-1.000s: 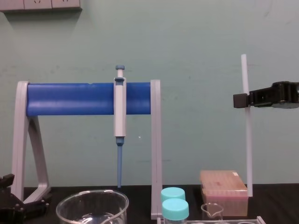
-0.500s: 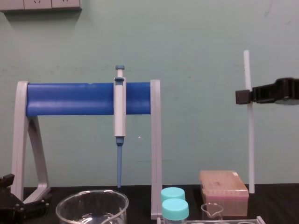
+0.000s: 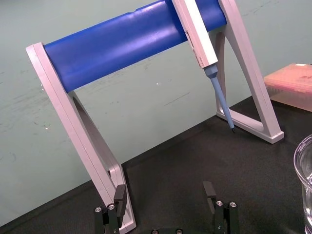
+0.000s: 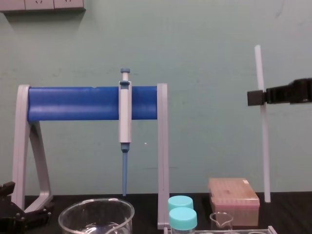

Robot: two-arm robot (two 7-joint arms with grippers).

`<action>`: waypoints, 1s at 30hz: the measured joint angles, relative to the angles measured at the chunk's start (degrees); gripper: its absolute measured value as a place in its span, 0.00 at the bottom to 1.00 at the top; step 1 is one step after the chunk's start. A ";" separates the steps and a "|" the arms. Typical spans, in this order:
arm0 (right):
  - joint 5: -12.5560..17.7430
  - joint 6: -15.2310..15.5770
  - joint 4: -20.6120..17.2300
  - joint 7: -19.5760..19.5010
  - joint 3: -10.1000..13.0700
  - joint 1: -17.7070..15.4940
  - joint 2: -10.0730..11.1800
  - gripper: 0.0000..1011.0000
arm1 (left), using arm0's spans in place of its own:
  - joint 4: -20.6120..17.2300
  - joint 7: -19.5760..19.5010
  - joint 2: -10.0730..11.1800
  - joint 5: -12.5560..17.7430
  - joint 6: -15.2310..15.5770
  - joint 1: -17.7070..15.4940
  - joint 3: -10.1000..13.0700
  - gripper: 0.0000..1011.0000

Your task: Pick up the stirring rod with one hand, then place it down.

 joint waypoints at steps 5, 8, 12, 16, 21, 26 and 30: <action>-2.05 -1.30 0.82 0.27 -0.95 0.05 -0.43 0.07 | 0.00 0.00 0.00 0.00 0.00 0.00 0.00 0.99; -3.16 -2.30 1.73 0.62 -1.28 -0.02 -0.97 0.07 | 0.00 0.00 0.00 0.00 0.00 0.00 0.00 0.99; -4.16 -3.68 3.45 1.26 -1.50 -0.20 -2.09 0.07 | 0.00 0.00 0.00 0.00 0.00 0.00 0.00 0.99; -5.09 -4.94 5.18 1.84 -1.66 -0.40 -3.30 0.07 | 0.00 0.00 0.00 0.00 0.00 0.00 0.00 0.99; -6.46 -5.64 7.16 2.58 -2.02 -0.39 -4.62 0.07 | 0.00 0.00 0.00 0.00 0.00 0.00 0.00 0.99; -7.62 -5.70 8.31 2.92 -2.25 -0.31 -5.39 0.07 | 0.00 0.00 0.00 0.00 0.00 0.00 0.00 0.99; -8.43 -5.70 9.08 3.05 -2.30 -0.33 -5.83 0.07 | 0.00 0.00 0.00 0.00 0.00 0.00 0.00 0.99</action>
